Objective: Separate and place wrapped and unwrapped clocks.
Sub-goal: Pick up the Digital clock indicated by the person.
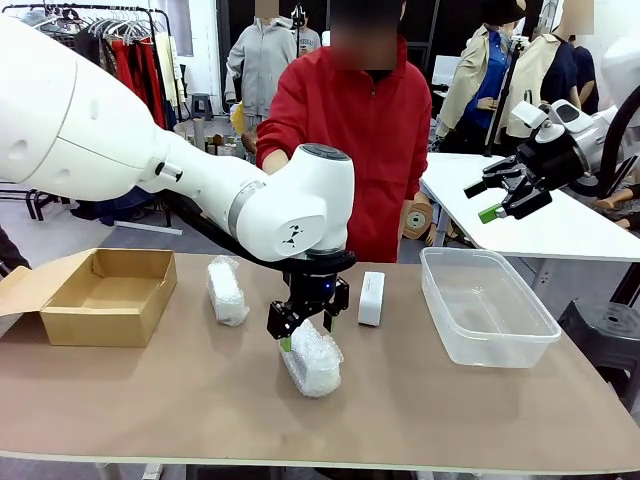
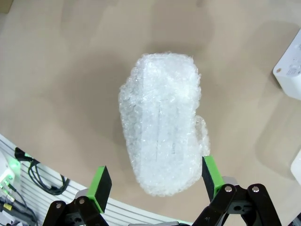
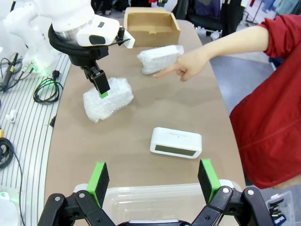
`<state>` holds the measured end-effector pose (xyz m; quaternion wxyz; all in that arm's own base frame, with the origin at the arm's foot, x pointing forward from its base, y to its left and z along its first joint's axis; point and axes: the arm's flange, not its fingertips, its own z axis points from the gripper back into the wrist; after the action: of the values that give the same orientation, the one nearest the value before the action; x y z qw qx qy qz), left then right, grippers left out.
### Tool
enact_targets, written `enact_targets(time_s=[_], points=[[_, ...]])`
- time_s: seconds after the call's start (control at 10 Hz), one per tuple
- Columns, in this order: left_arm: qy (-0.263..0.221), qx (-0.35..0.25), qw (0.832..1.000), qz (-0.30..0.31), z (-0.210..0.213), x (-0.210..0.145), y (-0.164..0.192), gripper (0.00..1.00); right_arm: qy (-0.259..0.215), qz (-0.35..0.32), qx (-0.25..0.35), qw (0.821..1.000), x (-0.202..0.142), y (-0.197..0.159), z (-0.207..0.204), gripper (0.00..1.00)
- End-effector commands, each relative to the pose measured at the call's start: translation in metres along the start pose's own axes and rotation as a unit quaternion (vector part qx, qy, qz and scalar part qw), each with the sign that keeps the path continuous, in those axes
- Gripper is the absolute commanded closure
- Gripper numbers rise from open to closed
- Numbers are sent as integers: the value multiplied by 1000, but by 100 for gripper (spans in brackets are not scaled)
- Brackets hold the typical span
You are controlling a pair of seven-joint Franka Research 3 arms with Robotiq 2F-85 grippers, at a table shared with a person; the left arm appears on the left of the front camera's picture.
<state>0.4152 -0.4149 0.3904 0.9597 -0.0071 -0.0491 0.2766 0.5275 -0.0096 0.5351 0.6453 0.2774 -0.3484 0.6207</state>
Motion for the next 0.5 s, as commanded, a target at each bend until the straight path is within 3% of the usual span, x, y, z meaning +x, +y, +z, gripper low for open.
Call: enact_targets(time_s=[0.0, 0.4], points=[[-11, -8, 1000, -2, -10, 3, -5, 0, 0, 0, 0, 1000, 1, 0, 0, 0], [-5, -16, 1000, -8, -26, 7, -6, 0, 0, 0, 0, 1000, 1, 0, 0, 0]])
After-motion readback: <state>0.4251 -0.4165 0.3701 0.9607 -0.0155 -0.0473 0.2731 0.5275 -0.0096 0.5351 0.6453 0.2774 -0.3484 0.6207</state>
